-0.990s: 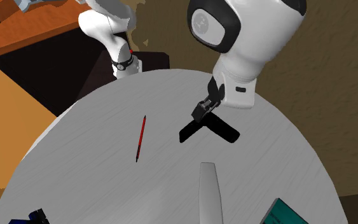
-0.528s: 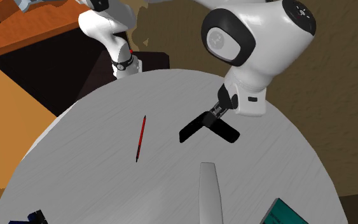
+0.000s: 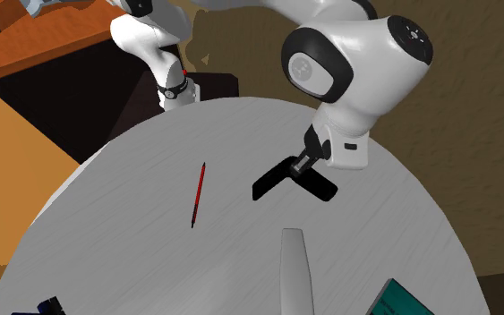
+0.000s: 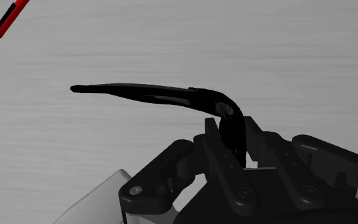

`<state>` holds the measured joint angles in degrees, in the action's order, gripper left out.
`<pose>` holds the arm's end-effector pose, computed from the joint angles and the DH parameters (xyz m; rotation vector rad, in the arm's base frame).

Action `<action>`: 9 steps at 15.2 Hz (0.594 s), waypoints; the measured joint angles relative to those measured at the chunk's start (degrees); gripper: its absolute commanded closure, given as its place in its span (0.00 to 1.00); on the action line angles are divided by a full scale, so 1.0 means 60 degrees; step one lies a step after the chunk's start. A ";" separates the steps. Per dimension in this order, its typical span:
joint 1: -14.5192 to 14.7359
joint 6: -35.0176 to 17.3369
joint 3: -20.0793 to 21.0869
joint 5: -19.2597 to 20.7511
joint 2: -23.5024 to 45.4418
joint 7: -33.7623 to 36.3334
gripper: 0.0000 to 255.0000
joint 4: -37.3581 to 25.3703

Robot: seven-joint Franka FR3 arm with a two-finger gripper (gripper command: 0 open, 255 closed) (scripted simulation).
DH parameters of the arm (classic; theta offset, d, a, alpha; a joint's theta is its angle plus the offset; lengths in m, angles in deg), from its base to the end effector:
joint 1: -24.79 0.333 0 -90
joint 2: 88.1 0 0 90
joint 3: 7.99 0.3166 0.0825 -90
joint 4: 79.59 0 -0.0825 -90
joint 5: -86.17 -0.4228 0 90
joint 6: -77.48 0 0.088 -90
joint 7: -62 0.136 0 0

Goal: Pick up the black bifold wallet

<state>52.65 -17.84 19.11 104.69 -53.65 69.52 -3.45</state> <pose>0.4941 0.5294 0.3546 2.7227 1.2248 -0.2203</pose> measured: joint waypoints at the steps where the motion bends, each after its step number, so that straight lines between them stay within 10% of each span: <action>1: 0.0001 -0.0002 0.0000 0.0000 0.0001 0.0002 1.00 0.0001; 9: -0.0001 0.0191 0.0021 -0.0038 -0.0080 -0.0040 1.00 -0.0113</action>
<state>52.64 -16.70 19.24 104.46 -54.13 69.28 -4.13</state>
